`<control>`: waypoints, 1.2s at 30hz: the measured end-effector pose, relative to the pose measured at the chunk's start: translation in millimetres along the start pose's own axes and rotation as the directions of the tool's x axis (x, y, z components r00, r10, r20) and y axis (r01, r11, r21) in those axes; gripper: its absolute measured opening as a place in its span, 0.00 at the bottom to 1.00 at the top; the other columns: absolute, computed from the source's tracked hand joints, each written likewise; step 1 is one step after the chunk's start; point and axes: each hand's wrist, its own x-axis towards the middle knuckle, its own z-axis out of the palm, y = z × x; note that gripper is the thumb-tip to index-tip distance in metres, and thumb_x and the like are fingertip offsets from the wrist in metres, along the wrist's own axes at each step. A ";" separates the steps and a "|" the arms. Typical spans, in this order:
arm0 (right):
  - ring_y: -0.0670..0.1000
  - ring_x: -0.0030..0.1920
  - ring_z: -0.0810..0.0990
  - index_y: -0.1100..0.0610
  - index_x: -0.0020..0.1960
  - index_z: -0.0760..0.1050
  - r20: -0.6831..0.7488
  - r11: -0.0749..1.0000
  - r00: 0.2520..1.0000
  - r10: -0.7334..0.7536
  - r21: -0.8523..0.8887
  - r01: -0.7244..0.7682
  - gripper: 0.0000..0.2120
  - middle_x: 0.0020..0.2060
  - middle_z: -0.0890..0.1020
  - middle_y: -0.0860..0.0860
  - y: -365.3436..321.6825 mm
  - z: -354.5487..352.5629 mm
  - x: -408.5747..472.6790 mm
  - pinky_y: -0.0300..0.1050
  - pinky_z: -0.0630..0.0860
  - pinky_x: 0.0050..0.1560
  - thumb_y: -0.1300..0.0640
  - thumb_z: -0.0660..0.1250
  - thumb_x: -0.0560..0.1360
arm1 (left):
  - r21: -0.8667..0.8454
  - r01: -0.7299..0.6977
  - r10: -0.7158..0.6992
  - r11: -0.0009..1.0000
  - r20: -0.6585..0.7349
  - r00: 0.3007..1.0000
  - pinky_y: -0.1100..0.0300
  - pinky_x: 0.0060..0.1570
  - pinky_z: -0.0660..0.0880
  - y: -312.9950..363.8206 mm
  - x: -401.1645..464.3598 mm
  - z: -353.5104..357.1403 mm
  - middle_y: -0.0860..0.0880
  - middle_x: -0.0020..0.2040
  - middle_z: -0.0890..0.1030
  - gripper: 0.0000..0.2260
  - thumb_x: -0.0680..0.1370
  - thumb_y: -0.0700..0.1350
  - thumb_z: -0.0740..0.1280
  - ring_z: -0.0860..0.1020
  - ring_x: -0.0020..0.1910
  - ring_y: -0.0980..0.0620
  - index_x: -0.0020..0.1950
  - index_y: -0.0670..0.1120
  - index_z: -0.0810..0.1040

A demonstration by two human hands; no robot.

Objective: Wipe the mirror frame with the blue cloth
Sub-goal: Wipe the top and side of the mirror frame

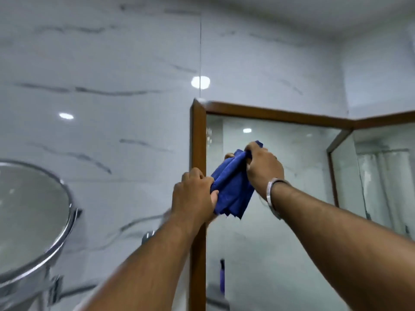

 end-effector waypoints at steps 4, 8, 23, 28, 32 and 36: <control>0.61 0.48 0.75 0.49 0.55 0.68 -0.127 0.976 0.990 -0.054 0.203 0.080 0.10 0.51 0.75 0.57 -24.4 5.1 54.9 0.54 0.75 0.50 0.58 0.55 0.76 | 0.130 -0.010 0.029 0.992 -0.147 0.989 0.47 0.64 0.68 -13.4 47.9 -13.5 0.47 0.71 0.71 0.13 0.76 0.59 0.66 0.68 0.70 0.45 0.54 0.53 0.81; 0.61 0.54 0.73 0.48 0.61 0.68 -0.195 0.962 0.968 -0.158 0.189 0.195 0.13 0.56 0.73 0.56 -47.2 26.4 76.9 0.56 0.75 0.53 0.53 0.56 0.77 | 0.231 -0.130 0.172 0.964 -0.169 0.970 0.39 0.67 0.67 -27.5 71.8 -23.0 0.43 0.71 0.74 0.14 0.72 0.58 0.68 0.70 0.72 0.40 0.47 0.49 0.80; 0.55 0.77 0.47 0.52 0.76 0.54 -0.240 0.938 0.933 -0.267 0.157 0.309 0.32 0.78 0.49 0.51 -54.5 72.9 80.6 0.49 0.48 0.75 0.45 0.52 0.75 | 0.299 -0.012 0.071 0.954 -0.185 0.980 0.40 0.79 0.48 -117.0 108.1 -15.0 0.44 0.83 0.51 0.36 0.77 0.67 0.45 0.50 0.82 0.43 0.82 0.52 0.52; 0.54 0.77 0.51 0.50 0.74 0.61 -0.288 0.920 0.903 -0.319 0.136 0.368 0.24 0.78 0.54 0.50 -48.5 74.9 81.4 0.53 0.54 0.75 0.51 0.58 0.79 | 0.315 -0.031 0.106 0.949 -0.223 0.969 0.38 0.78 0.49 -115.8 116.8 -8.4 0.42 0.82 0.52 0.35 0.77 0.65 0.48 0.51 0.81 0.40 0.82 0.53 0.54; 0.52 0.74 0.57 0.52 0.73 0.61 -0.314 0.929 0.892 -0.324 0.072 0.363 0.32 0.74 0.61 0.51 -50.4 75.9 73.6 0.49 0.59 0.73 0.36 0.55 0.75 | 0.325 -0.037 0.120 0.945 -0.238 0.964 0.38 0.78 0.50 -117.6 119.4 -5.5 0.41 0.82 0.53 0.35 0.77 0.65 0.48 0.52 0.81 0.40 0.82 0.52 0.54; 0.56 0.60 0.69 0.52 0.65 0.69 -0.372 0.943 0.872 -0.319 -0.033 0.331 0.24 0.59 0.71 0.54 -52.6 70.2 76.2 0.47 0.66 0.59 0.39 0.57 0.74 | 0.344 -0.040 0.128 0.938 -0.237 0.963 0.38 0.78 0.52 -119.0 118.5 -4.3 0.41 0.82 0.54 0.35 0.77 0.65 0.47 0.53 0.81 0.39 0.82 0.52 0.55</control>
